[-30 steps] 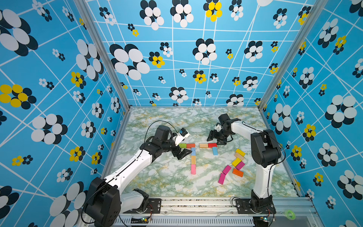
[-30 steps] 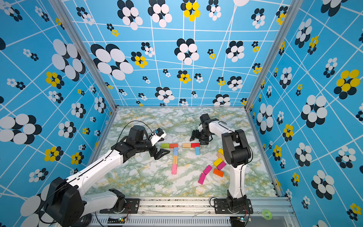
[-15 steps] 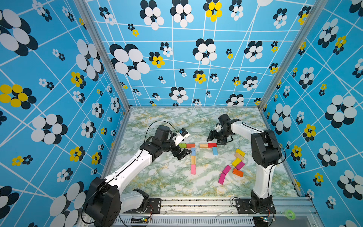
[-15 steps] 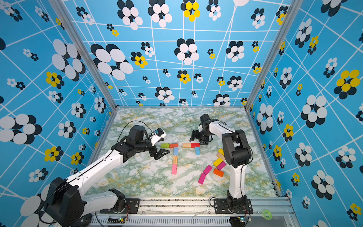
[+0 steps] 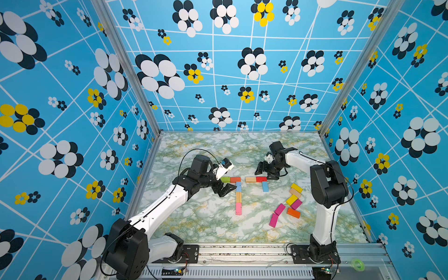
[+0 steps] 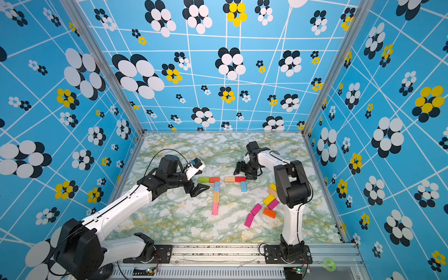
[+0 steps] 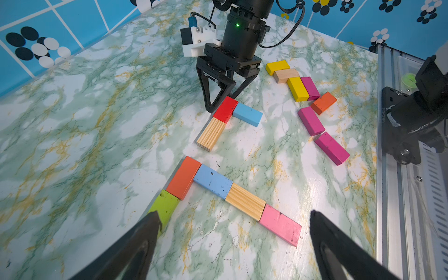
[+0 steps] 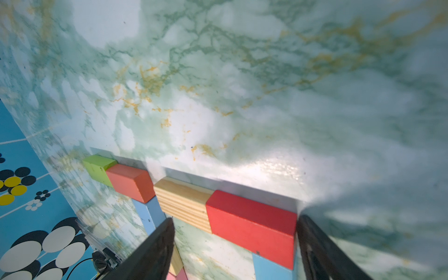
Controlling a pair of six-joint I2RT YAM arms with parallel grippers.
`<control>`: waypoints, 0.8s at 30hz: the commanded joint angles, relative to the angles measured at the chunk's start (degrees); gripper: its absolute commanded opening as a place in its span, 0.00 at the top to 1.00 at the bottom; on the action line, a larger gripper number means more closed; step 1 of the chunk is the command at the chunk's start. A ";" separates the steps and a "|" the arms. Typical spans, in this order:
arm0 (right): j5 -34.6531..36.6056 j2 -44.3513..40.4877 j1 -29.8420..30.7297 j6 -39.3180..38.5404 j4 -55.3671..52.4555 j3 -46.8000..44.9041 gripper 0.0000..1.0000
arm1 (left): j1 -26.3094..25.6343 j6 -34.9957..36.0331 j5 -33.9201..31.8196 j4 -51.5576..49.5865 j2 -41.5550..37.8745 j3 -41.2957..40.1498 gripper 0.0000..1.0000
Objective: Assemble the number 7 with building blocks
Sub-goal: Adjust the building block at the center of the board.
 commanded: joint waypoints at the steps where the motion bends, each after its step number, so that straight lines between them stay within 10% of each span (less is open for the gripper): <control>1: 0.13 -0.28 0.87 0.59 -2.93 -1.56 0.18 | -0.24 1.02 -0.45 -1.13 -0.84 0.51 0.01; 14: 20.97 -17.95 0.68 3.74 -13.25 -2.24 0.08 | 0.07 -0.91 0.07 -0.70 -2.36 0.96 0.01; 24: 22.89 -38.21 6.91 21.07 -17.63 -22.68 0.14 | -3.01 1.35 6.20 -0.42 -3.79 0.25 0.01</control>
